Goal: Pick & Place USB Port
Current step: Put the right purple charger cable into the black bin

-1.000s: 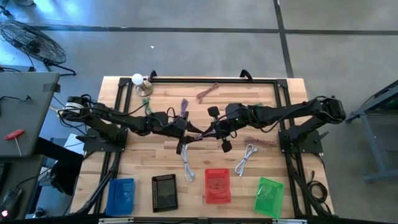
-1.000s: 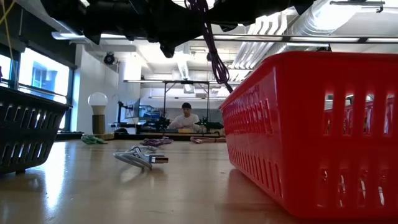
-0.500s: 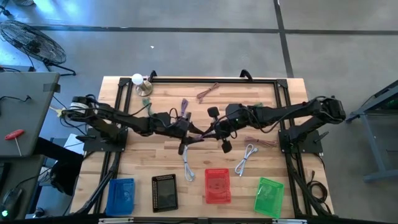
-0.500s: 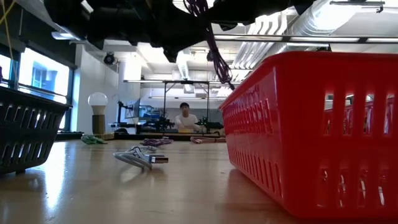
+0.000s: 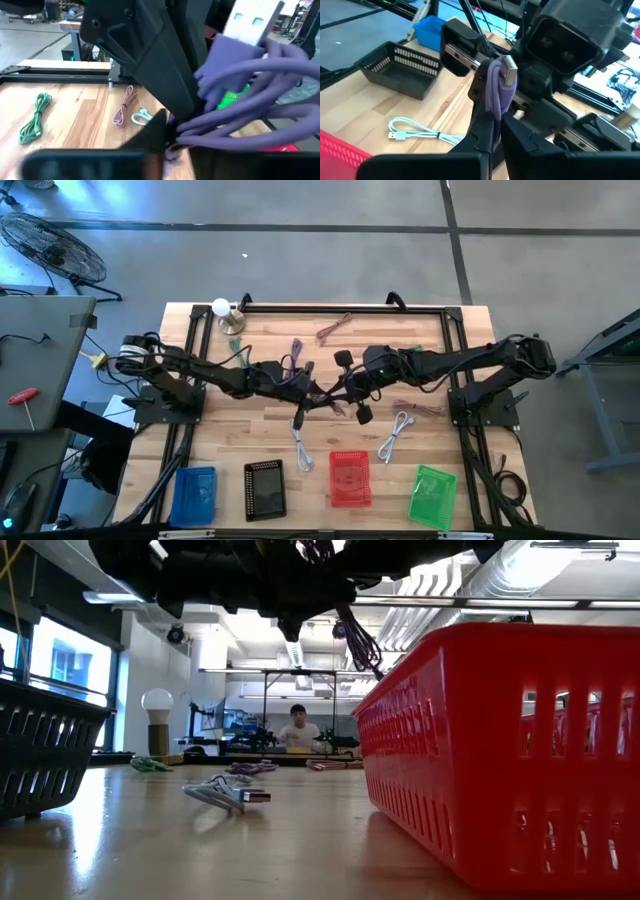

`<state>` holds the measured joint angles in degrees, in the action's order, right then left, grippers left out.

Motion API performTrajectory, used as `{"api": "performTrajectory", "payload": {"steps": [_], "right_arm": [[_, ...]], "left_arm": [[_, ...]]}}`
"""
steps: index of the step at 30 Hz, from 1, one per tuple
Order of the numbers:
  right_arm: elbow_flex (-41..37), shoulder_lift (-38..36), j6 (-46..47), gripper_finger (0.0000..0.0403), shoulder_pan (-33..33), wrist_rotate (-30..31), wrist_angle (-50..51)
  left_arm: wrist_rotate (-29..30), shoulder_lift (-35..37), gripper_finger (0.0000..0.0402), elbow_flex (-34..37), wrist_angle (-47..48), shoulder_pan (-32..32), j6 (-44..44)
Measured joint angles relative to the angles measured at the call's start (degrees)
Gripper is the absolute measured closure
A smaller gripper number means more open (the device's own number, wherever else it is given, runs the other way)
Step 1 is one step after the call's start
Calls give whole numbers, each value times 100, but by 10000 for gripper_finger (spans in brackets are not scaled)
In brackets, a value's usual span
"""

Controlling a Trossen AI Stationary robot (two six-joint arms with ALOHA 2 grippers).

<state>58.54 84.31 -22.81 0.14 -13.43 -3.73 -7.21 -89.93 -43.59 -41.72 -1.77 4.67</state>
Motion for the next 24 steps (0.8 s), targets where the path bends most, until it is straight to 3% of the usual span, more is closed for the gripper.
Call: {"api": "performTrajectory", "payload": {"steps": [7, 15, 18, 24], "right_arm": [[-4, -63, 248, 338, 68, 637, 131], [-4, -692, 282, 280, 591, 2665, 905], [-4, -927, 284, 264, 815, 3391, 1314], [-4, -1082, 908, 252, 988, 4147, 2075]], "left_arm": [[135, 4, 373, 0, 190, -10, 13], [407, 14, 385, 0, 661, -7, -30], [686, 209, 386, 3, 1063, -10, -31], [978, 1018, 392, -2, 2726, -11, 42]]}}
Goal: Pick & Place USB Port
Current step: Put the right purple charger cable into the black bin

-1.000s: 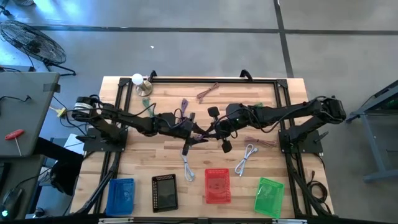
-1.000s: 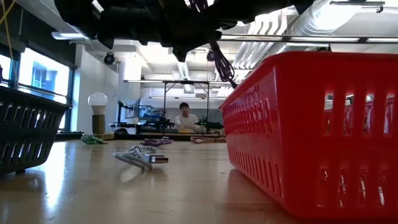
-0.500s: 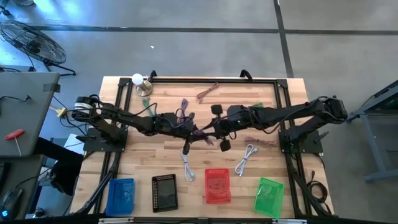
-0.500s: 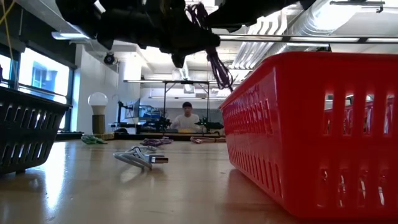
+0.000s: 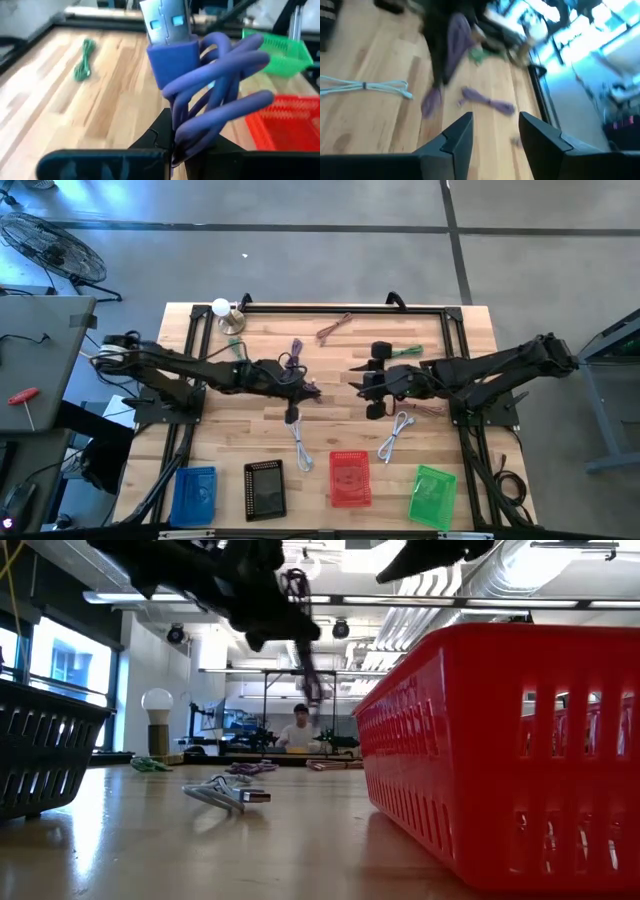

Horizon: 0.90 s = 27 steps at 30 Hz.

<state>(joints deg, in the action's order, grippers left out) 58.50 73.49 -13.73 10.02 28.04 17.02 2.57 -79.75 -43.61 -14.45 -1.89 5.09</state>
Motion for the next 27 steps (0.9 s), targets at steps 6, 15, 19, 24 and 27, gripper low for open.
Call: {"api": "performTrajectory", "payload": {"steps": [6, 15, 19, 24, 27], "right_arm": [[-147, 0, 327, 260, -75, 208, 303], [-330, 0, 236, 287, -463, -697, -363], [-328, 0, 234, 299, -582, -1191, -481], [-328, 0, 337, 313, -601, -1683, -449], [-328, 0, 358, 319, -576, -1901, -419]], "left_arm": [[-172, 830, 392, 4, 2138, -295, 904], [-205, 1256, 392, -466, 2791, -1679, 2355], [386, 1260, 392, -1175, 3312, -2366, 3028], [1591, 946, 392, -1703, 4743, -3262, 4814], [2140, 684, 392, -1736, 4696, -3662, 5786]]}}
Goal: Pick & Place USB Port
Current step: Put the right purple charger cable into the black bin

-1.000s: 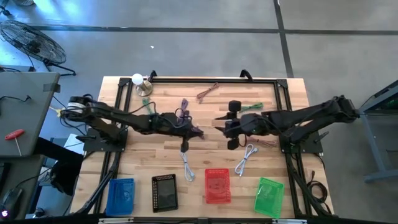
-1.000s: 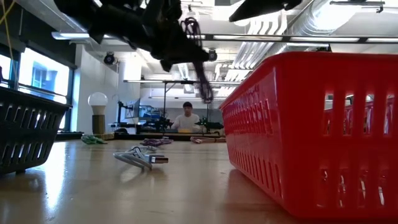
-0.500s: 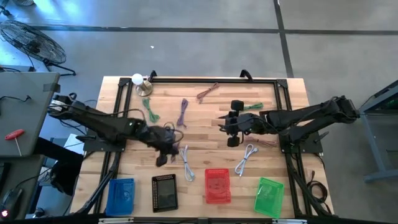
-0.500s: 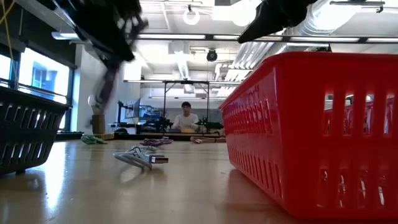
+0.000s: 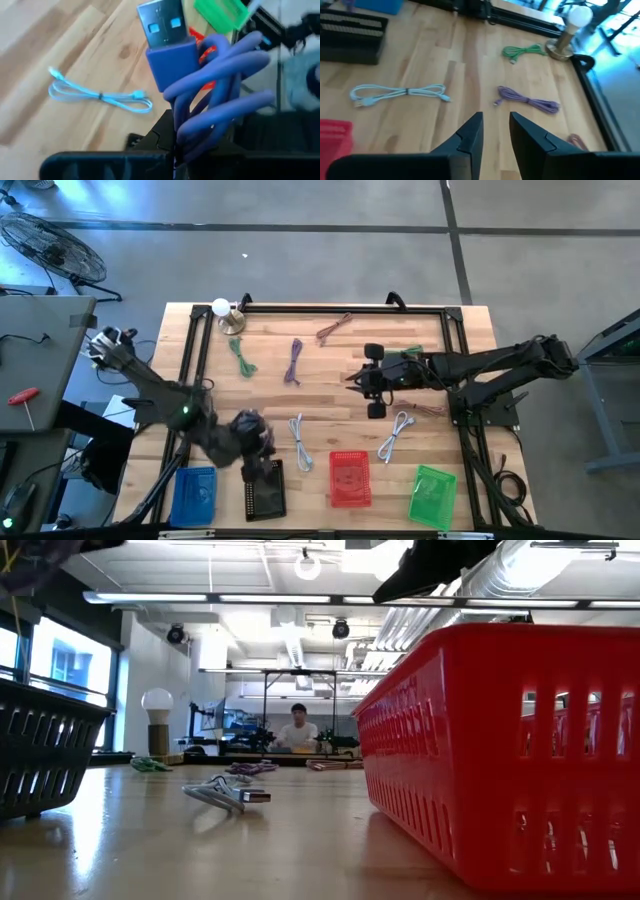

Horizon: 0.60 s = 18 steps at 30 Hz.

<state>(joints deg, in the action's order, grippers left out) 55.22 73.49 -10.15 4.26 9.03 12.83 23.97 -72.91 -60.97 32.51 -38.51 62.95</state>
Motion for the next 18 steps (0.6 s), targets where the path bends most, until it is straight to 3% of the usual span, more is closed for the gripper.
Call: {"api": "performTrajectory", "payload": {"steps": [6, 18], "right_arm": [[0, 0, 268, 320, 2, -280, -4], [0, 0, 641, 320, 224, -619, 118]], "left_arm": [[257, -716, 392, 2, -173, -375, 1510], [173, -1494, 392, 2, -261, -803, 3306]]}}
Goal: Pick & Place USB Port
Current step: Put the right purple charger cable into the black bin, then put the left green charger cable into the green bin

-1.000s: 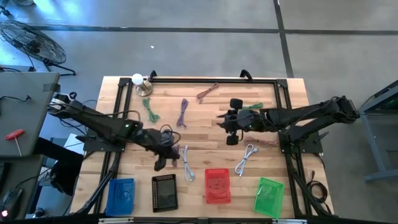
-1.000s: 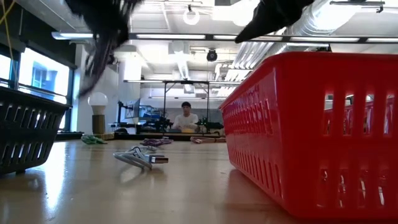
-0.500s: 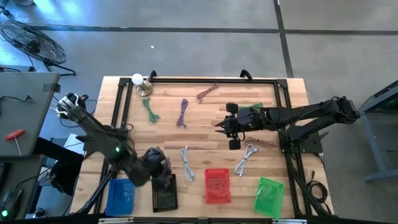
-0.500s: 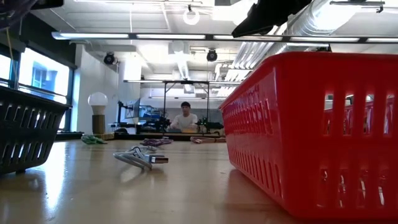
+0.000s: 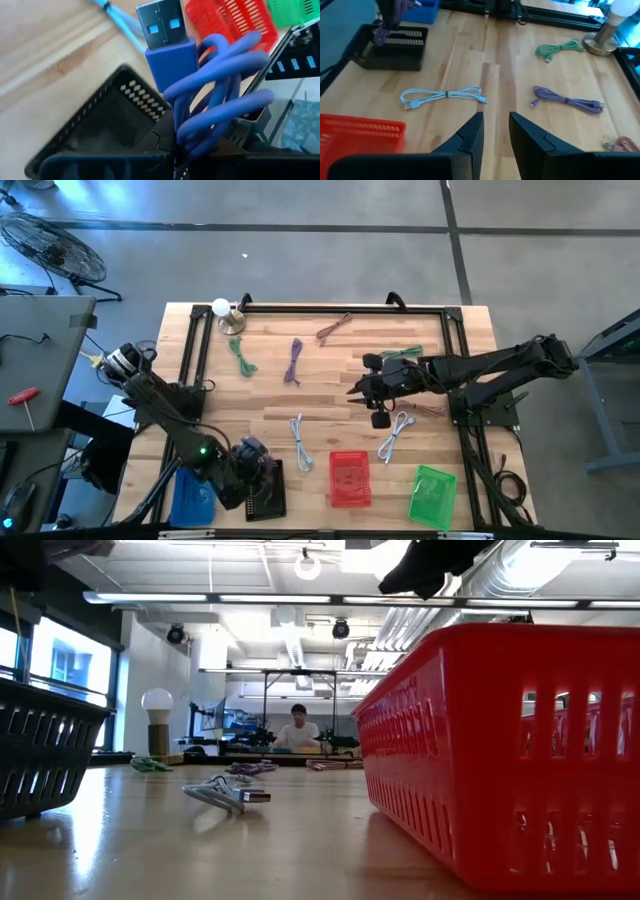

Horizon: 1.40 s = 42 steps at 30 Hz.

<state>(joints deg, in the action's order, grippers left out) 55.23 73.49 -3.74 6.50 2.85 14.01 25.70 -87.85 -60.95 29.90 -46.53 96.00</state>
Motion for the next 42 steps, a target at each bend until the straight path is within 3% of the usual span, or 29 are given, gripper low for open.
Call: {"api": "performTrajectory", "payload": {"steps": [14, 25, 31, 42], "right_arm": [[2, 2, 210, 320, 462, 15, -8], [4, 2, 288, 320, 492, 18, -4], [6, 2, 242, 320, 492, 18, -8], [6, 4, 193, 320, 492, 145, -5]], "left_arm": [[-713, -403, 391, 4, 41, 1, 481], [-711, -405, 275, 4, 134, 3, 452], [-643, -370, 255, 4, 530, 179, 453], [-724, 549, 253, 4, 1035, 1174, -1342]]}}
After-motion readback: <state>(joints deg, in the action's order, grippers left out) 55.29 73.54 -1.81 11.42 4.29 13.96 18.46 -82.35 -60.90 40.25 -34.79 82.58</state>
